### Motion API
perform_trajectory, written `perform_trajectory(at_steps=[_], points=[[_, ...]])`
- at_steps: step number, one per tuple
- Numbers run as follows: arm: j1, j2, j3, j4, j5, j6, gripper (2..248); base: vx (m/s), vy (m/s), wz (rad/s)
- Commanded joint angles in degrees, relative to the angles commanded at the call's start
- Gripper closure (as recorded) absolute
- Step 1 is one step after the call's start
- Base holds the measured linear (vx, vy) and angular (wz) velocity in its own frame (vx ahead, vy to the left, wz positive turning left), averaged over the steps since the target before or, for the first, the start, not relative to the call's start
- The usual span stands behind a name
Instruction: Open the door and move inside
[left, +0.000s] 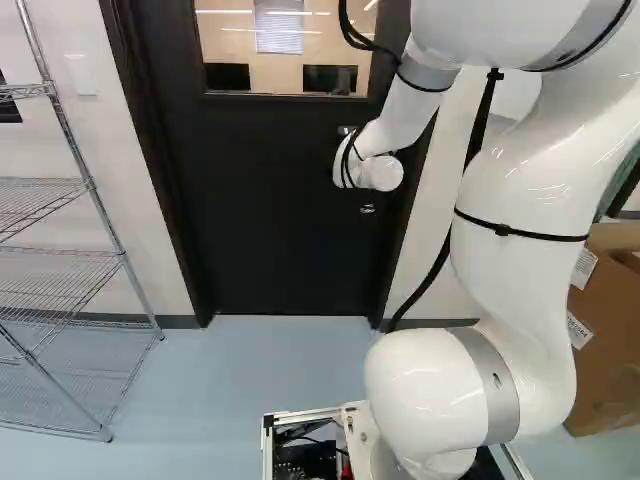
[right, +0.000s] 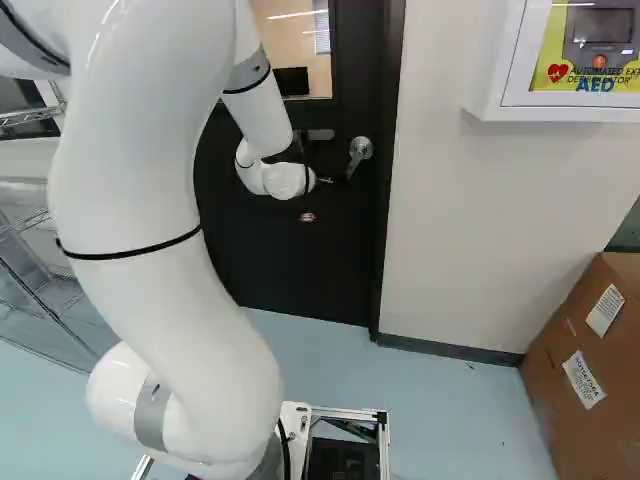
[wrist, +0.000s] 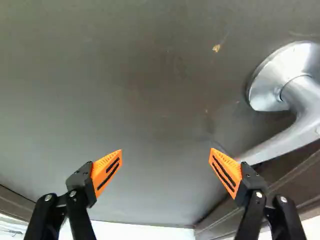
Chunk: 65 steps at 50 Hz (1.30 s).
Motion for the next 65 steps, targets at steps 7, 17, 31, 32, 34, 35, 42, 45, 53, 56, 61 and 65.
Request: perform_trajectory(at_steps=[7, 17, 31, 32, 34, 35, 42, 45, 53, 56, 61, 65], points=[[-0.6, -1.1, -0.2, 0.0, 0.0, 0.0, 3, 0.0, 0.0, 0.0], [-1.2, -1.9, -0.5, 0.4, 0.0, 0.0, 3, 0.0, 0.0, 0.0], [-1.4, -2.6, -1.2, 5.4, 0.0, 0.0, 3, 0.0, 0.0, 0.0], [-1.4, -2.7, -1.3, 5.8, -0.1, 0.0, 3, 0.0, 0.0, 0.0], [-1.4, -2.9, -1.6, 6.7, -0.1, 0.0, 3, 0.0, 0.0, 0.0], [-1.4, -3.1, -1.7, 7.2, -0.2, 0.0, 3, 0.0, 0.0, 0.0], [-1.3, -4.1, -2.9, 10.5, -0.6, 0.0, 3, 0.0, 0.0, 0.0], [-1.3, -4.6, -3.5, 12.0, -0.7, 0.0, 3, 0.0, 0.0, 0.0], [-1.1, -6.4, -5.7, 16.1, -1.2, 0.0, 3, 0.0, 0.0, 0.0], [-1.0, -7.1, -6.6, 17.7, -1.5, 0.0, 3, 0.0, 0.0, 0.0], [-0.9, -8.4, -8.1, 20.6, -2.0, 0.0, 3, 0.0, 0.0, 0.0], [-0.8, -9.4, -9.4, 23.0, -2.6, 0.0, 3, 0.0, 0.0, 0.0]])
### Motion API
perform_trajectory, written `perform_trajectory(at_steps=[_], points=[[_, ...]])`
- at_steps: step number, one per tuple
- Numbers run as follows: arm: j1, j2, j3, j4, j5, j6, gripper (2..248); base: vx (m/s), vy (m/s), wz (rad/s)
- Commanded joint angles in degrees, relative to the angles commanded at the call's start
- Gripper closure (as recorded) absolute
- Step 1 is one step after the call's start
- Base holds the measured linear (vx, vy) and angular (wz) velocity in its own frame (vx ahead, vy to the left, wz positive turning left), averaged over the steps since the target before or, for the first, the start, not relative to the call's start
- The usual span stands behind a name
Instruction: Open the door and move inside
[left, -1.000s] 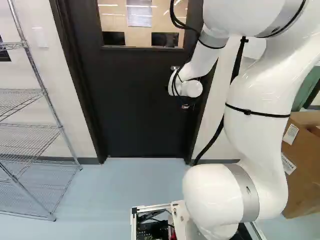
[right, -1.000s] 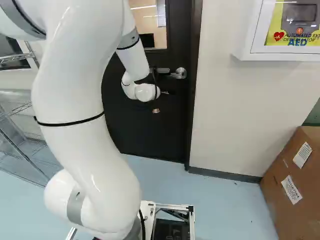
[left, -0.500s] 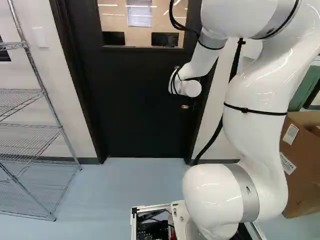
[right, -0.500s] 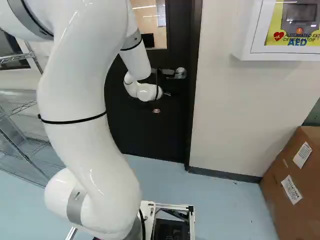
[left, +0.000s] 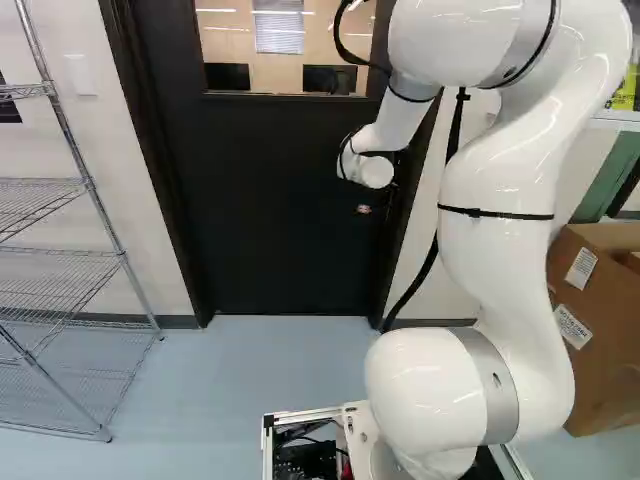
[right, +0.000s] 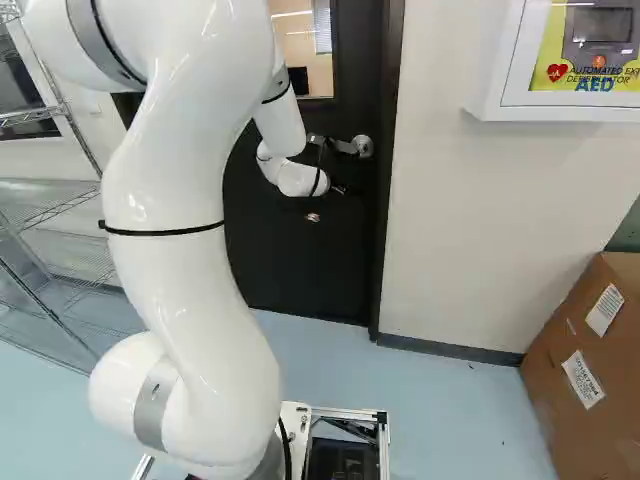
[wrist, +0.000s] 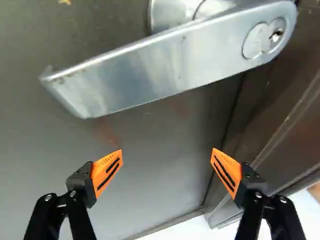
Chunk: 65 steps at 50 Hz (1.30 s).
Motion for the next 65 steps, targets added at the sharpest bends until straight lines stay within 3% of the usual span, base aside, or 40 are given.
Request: perform_trajectory(at_steps=[13, 20, 54, 65], points=[[0.2, -3.3, -4.1, 7.6, -1.8, 0.0, 3, 0.0, 0.0, 0.0], [0.3, -5.0, -6.4, 9.4, -2.4, 0.0, 3, 0.0, 0.0, 0.0], [0.7, -13.6, -17.7, 9.7, -2.5, 0.0, 3, 0.0, 0.0, 0.0], [1.2, -16.3, -21.5, 6.2, -2.5, 0.0, 3, 0.0, 0.0, 0.0]])
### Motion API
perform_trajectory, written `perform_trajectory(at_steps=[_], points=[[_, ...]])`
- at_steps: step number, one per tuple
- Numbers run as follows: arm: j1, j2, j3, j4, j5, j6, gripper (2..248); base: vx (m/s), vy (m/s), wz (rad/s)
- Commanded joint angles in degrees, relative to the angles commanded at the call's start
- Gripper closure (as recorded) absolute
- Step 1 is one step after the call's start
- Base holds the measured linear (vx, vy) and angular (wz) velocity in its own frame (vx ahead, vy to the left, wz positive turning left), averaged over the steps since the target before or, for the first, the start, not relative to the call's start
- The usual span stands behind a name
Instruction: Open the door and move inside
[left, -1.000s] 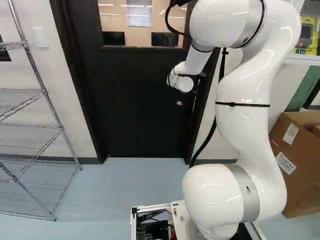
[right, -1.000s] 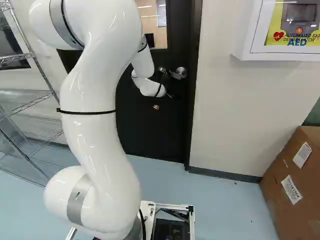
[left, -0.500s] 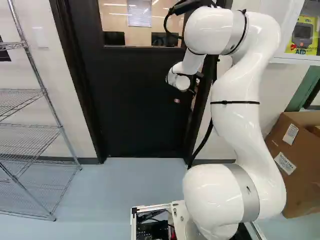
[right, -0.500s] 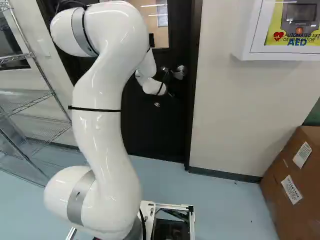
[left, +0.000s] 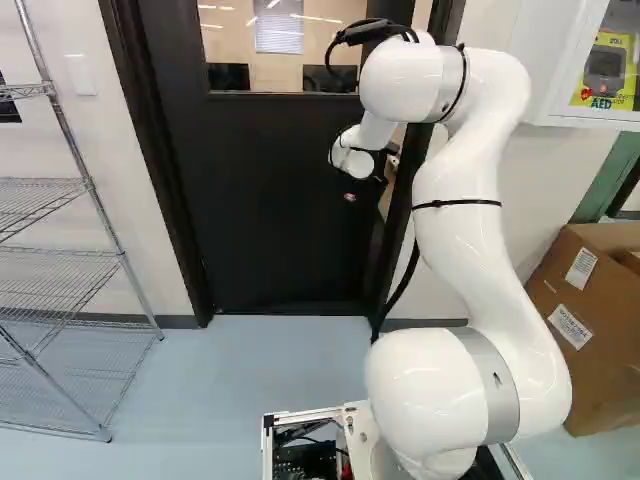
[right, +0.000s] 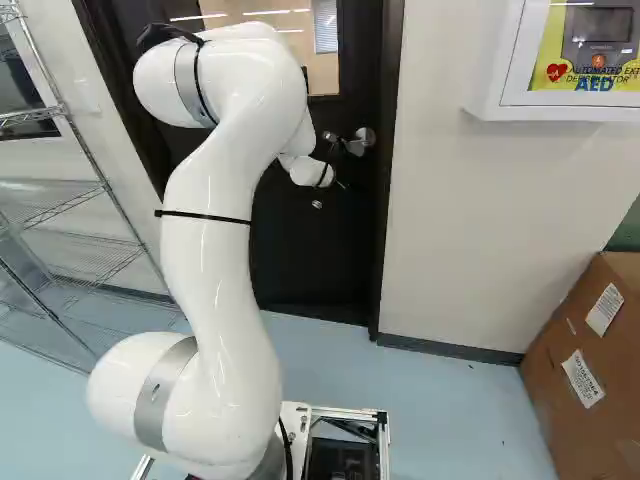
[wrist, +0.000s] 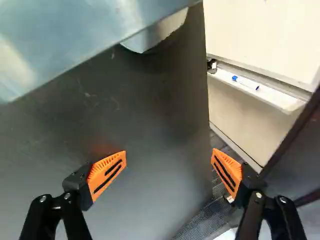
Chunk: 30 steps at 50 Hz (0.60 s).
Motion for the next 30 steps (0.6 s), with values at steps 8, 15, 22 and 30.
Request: perform_trajectory(at_steps=[8, 15, 22, 30], points=[[0.7, -1.7, -2.4, -4.5, 0.0, 0.0, 3, 0.0, 0.0, 0.0], [1.4, -3.1, -4.4, -8.7, 0.0, 0.0, 3, 0.0, 0.0, 0.0], [2.2, -4.6, -6.4, -12.9, 0.0, 0.0, 3, 0.0, 0.0, 0.0], [2.9, -6.5, -9.0, -17.7, 0.0, 0.0, 3, 0.0, 0.0, 0.0]])
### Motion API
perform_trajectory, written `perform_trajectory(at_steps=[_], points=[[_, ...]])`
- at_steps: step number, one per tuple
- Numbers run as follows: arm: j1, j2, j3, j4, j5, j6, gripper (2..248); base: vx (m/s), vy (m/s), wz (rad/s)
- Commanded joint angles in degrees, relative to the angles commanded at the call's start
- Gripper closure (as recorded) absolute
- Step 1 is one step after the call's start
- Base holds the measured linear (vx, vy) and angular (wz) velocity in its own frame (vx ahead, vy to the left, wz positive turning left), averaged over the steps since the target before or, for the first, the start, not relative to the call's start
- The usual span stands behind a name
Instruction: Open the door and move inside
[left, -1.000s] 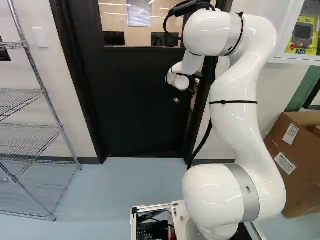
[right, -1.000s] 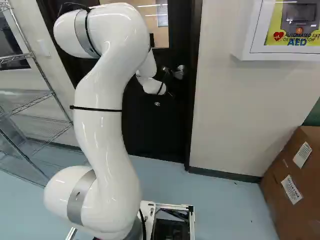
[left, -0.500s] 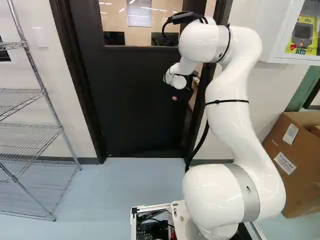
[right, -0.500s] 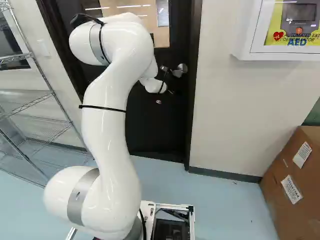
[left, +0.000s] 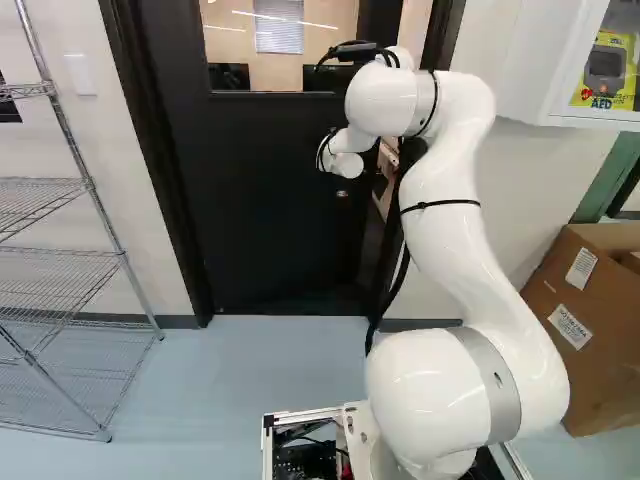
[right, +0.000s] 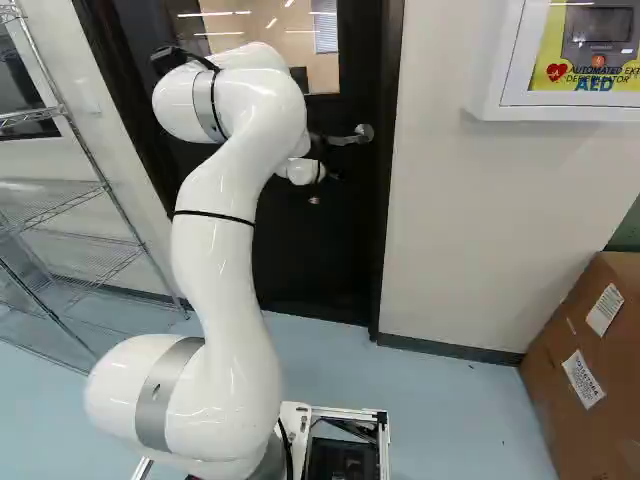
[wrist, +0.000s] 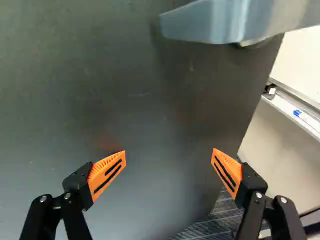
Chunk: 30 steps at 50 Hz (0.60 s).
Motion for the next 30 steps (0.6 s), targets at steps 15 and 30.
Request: perform_trajectory(at_steps=[15, 30], points=[[0.8, -4.2, -6.0, -6.2, 0.0, 0.0, 3, 0.0, 0.0, 0.0], [1.1, -7.7, -10.9, -6.5, 0.0, 0.0, 3, 0.0, 0.0, 0.0]])
